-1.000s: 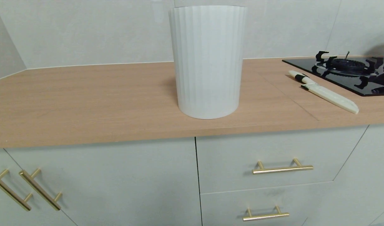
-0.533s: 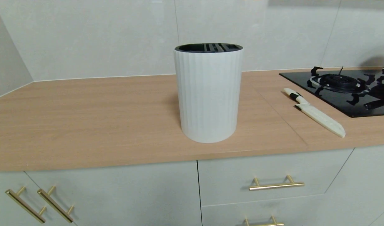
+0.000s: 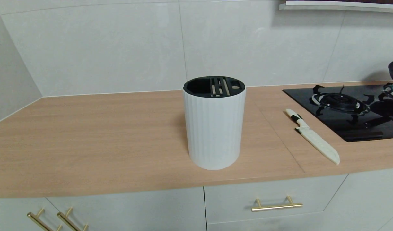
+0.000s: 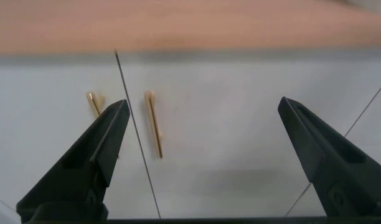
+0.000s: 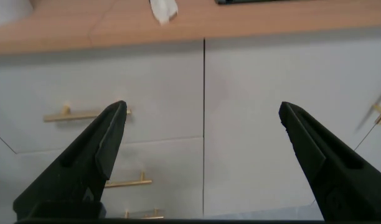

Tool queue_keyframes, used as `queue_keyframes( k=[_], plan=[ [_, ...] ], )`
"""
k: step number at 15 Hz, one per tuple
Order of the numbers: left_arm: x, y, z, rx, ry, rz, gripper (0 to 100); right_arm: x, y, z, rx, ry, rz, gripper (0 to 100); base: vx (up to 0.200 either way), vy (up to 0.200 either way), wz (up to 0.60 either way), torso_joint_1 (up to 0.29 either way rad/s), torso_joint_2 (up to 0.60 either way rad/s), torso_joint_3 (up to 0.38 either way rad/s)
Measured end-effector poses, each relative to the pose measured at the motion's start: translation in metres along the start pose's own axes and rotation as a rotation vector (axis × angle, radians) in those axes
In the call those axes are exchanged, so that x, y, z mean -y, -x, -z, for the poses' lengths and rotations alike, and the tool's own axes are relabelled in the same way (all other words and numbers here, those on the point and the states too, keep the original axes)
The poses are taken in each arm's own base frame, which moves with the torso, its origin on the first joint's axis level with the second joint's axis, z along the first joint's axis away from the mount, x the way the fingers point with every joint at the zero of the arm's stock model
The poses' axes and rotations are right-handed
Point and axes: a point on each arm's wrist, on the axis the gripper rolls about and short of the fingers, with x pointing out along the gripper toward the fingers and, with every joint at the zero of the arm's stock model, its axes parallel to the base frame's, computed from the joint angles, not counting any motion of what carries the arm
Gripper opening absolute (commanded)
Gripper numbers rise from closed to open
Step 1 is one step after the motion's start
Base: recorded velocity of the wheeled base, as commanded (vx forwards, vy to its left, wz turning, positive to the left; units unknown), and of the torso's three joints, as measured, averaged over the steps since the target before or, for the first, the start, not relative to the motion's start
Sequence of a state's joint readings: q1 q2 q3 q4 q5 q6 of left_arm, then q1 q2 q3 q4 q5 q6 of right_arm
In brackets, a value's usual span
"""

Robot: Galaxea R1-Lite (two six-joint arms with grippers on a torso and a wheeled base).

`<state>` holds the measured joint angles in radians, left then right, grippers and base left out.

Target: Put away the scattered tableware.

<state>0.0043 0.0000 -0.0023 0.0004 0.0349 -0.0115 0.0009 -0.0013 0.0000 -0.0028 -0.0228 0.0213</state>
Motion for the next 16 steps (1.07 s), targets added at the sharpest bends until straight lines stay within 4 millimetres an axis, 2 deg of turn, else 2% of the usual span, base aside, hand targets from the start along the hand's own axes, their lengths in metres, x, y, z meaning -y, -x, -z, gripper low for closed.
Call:
queue_keyframes(
  k=[16],
  plan=[
    [0.0,0.0,0.0001,0.0,0.0,0.0,100,0.0,0.0,0.0,0.0,0.0,0.0,100,0.0,0.0,0.0,0.231,-0.55,-0.311]
  ],
)
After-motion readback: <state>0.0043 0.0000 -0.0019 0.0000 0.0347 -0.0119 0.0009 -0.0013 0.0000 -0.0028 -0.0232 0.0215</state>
